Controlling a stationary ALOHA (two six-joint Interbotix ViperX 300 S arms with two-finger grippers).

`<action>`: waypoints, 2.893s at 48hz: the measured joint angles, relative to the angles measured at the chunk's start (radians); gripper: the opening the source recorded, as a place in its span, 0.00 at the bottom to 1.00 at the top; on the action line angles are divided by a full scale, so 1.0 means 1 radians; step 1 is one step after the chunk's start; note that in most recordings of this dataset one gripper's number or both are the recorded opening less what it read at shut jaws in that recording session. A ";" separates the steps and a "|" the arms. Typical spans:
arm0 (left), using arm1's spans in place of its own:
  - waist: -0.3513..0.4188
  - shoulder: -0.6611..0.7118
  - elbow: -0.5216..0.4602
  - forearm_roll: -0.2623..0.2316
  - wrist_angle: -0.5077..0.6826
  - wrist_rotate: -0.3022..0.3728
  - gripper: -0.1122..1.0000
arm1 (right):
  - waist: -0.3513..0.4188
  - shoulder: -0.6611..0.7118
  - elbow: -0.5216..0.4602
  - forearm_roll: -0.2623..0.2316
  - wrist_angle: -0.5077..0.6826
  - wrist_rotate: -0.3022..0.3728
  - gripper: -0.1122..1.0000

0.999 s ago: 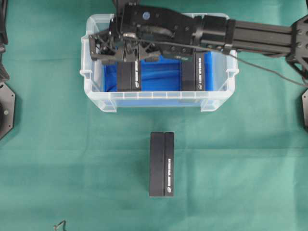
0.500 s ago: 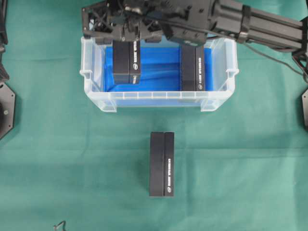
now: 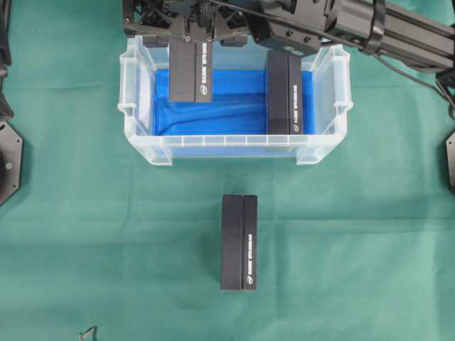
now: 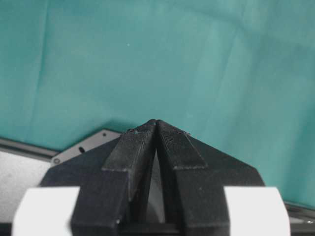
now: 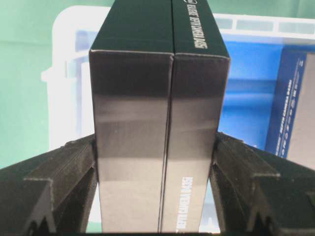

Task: Take the box out of the case with the right arm.
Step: 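Close the right gripper on the left box and lift it up, then carry the box forward out of the case and lower it onto the table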

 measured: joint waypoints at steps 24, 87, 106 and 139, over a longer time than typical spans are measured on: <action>0.000 0.000 0.000 0.000 -0.002 0.000 0.20 | 0.006 0.000 0.000 0.000 0.003 -0.002 0.74; 0.000 0.000 0.000 0.002 -0.002 -0.002 0.20 | 0.006 0.000 0.002 0.000 0.018 -0.003 0.74; 0.000 0.000 0.000 0.000 0.000 -0.002 0.20 | 0.023 0.000 0.000 0.000 0.021 0.002 0.74; 0.000 0.000 0.000 0.002 0.000 -0.002 0.20 | 0.219 -0.028 0.000 0.000 0.029 0.114 0.74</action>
